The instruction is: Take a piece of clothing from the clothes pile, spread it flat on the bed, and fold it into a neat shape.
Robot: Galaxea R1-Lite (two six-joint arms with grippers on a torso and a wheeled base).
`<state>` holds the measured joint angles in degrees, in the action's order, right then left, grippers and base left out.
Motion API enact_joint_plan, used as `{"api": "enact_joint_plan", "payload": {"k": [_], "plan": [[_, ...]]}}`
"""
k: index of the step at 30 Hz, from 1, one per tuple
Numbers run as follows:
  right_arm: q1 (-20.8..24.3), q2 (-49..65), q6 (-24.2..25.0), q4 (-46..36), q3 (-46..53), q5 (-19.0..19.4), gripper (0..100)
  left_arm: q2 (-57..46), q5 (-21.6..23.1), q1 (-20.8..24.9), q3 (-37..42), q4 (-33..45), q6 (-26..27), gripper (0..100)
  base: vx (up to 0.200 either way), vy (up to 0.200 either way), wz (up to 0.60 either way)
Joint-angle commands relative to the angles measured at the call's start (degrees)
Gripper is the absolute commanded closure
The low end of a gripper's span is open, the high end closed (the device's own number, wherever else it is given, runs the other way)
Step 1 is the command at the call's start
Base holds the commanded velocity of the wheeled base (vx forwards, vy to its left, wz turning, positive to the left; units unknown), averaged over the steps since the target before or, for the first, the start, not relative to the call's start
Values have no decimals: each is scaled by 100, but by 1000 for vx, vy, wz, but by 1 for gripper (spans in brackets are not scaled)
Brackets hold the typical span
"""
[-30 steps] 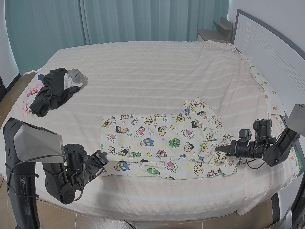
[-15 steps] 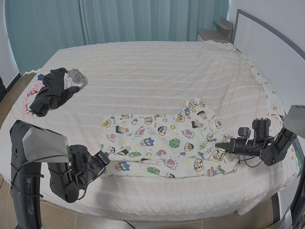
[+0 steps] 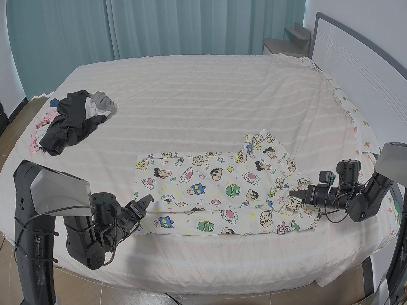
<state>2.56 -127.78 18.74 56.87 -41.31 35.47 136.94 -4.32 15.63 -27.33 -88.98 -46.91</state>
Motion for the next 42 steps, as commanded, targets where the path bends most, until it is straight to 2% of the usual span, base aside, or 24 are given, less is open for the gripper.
{"api": "enact_joint_plan", "payload": {"k": [1, 9, 20, 21, 24, 27, 36, 42], "plan": [[-63, -71, 7, 0, -35, 3, 100, -27, -25, -42, 0, -102, 6, 0, 0, 0, 0], [-168, -71, 7, 105, -61, -5, 100, -141, -544, -148, 17, -102, 121, 0, 0, 0, 0], [-353, -379, -2, 193, -70, -32, 100, -326, -676, -209, 158, -102, 305, 0, 0, 0, 0], [-353, -414, 16, 272, -79, -32, 0, -317, -676, -209, 158, -102, 296, 0, 0, 0, 0], [-344, -449, 77, 413, -61, -23, 0, -317, -685, -218, 158, -102, 288, 0, 0, 0, 0], [-300, -423, 403, 650, -35, -14, 0, -326, -685, -218, 158, -102, 296, 0, 0, 0, 0], [-511, -318, 455, 799, 1, -76, 0, -519, -737, -288, 281, -102, 305, 0, 0, 0, 0], [-862, -212, 719, 949, 115, -682, 0, -1090, -729, -385, 835, -102, 235, 0, 0, 0, 0]]}}
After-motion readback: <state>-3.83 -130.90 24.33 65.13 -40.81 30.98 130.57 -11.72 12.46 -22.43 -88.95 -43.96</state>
